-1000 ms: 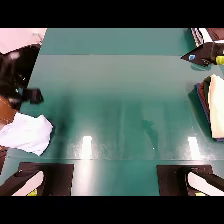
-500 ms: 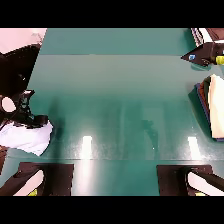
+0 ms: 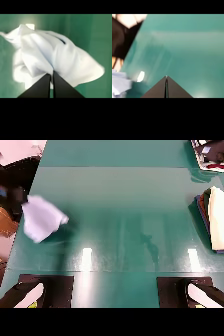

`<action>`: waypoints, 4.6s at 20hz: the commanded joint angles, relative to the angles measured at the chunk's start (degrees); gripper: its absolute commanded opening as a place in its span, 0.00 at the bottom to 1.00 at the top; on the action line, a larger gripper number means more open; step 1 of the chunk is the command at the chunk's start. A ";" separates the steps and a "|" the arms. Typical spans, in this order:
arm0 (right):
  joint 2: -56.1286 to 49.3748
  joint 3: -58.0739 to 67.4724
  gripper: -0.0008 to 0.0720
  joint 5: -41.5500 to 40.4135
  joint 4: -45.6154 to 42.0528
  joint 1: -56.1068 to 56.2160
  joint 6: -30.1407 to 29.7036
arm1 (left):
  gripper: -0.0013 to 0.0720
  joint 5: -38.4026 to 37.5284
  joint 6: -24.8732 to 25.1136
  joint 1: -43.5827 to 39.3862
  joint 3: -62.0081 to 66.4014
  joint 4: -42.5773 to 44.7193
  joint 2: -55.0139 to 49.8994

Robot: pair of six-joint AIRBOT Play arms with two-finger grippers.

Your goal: Fold the shirts.

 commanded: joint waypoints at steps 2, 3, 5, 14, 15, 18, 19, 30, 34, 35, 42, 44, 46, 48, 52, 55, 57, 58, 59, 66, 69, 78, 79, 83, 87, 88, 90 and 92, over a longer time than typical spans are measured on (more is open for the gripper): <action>3.52 0.07 0.03 -7.61 1.29 -0.79 0.02 | 0.04 4.35 0.39 -13.53 20.00 -2.40 -0.31; 3.98 0.09 0.03 -8.09 1.22 -0.79 0.00 | 0.04 6.43 0.39 -16.72 21.53 -2.38 -0.79; 4.02 1.33 0.03 -7.50 1.14 -0.79 0.00 | 0.04 8.79 0.42 -23.52 23.39 -2.38 -2.84; -5.40 19.58 0.03 4.04 1.18 -0.79 0.02 | 0.05 11.74 2.16 -48.35 23.54 -3.61 -27.39; -6.05 20.31 0.03 4.76 1.20 -0.79 0.02 | 0.40 13.35 3.96 -49.46 23.54 -4.39 -30.32; -5.90 18.32 0.03 4.94 1.25 -0.79 0.04 | 0.86 15.28 4.63 -48.39 23.54 -0.90 -33.99; -5.68 17.27 0.03 4.96 1.22 -0.79 0.04 | 0.86 14.23 4.20 -46.27 23.54 1.27 -33.99; -1.64 2.54 0.03 1.40 1.25 -0.76 0.02 | 0.85 15.80 3.41 -18.67 -3.96 -17.40 -34.01; -1.68 -0.09 0.03 1.18 1.18 -0.79 0.02 | 0.85 24.83 5.99 -21.77 -9.14 -21.90 -34.80; -1.68 -0.61 0.03 0.92 1.16 -0.79 0.02 | 0.85 25.59 6.45 -23.43 -9.14 -21.84 -35.58; -1.44 -2.69 0.03 9.55 -12.72 -0.79 0.90 | 0.05 24.20 6.32 -24.15 -6.78 -20.76 -37.70; -0.48 -8.11 0.03 11.93 -17.55 -0.76 2.32 | 0.05 21.55 6.40 -21.73 -3.87 -20.74 -36.76; 0.72 -16.83 0.04 11.76 -20.44 -0.79 2.49 | 0.05 20.61 6.43 -19.80 -1.84 -20.59 -35.23; 0.66 -26.62 0.41 11.32 -20.11 -0.76 2.49 | 0.05 20.79 6.45 -19.08 -1.44 -20.37 -34.12; -5.11 -41.16 0.66 6.16 -18.25 3.91 2.32 | 0.05 20.90 6.40 -19.08 -1.46 -19.39 -34.18; -11.82 -44.15 0.66 -1.07 -10.84 9.84 -1.57 | 0.05 20.87 6.43 -19.10 -1.46 -19.28 -34.18; -15.89 -42.77 0.65 -3.96 -10.23 12.96 -1.57 | 0.05 20.72 6.43 -19.08 -1.46 -19.26 -34.18; -17.49 -41.72 0.65 -4.59 -10.27 14.25 -1.57 | 0.05 20.74 6.43 -19.10 -1.46 -19.26 -34.18; -18.99 -40.39 0.61 -4.90 -10.36 15.47 -1.57 | 0.05 20.76 6.43 -19.08 -1.46 -19.23 -34.18; -20.90 -33.22 0.03 -8.39 -11.23 17.20 -1.66 | 0.05 20.50 6.36 -19.08 -0.57 -15.32 -31.85; -13.25 -26.45 0.03 -5.73 -12.46 12.96 -1.49 | 0.05 20.33 6.32 -19.08 4.07 -9.16 -24.79; 10.54 0.57 0.03 2.75 -12.48 -0.15 -1.49 | 0.05 20.37 6.40 -19.08 19.52 -4.70 3.02; 11.65 2.78 0.03 3.91 -12.48 -1.36 -1.49 | 0.05 20.39 6.40 -19.10 19.93 -4.68 5.35; 13.66 11.54 0.03 8.28 -12.46 -7.32 -1.44 | 0.05 20.02 6.38 -19.08 23.43 -4.72 10.38; 9.64 20.92 0.03 12.26 -12.33 -11.26 -0.72 | 0.05 16.06 6.40 -19.10 25.29 -5.99 10.73; 7.41 23.23 0.03 12.94 -12.33 -11.19 0.83 | 0.05 13.88 6.43 -19.10 24.76 -5.73 9.94; 1.92 26.29 0.03 14.93 -12.31 -9.92 3.10 | 0.05 8.81 6.45 -19.08 22.25 -4.11 7.04; -4.44 26.58 0.03 16.65 -12.70 -5.70 5.11 | 0.05 4.85 6.40 -19.08 16.55 -2.99 3.02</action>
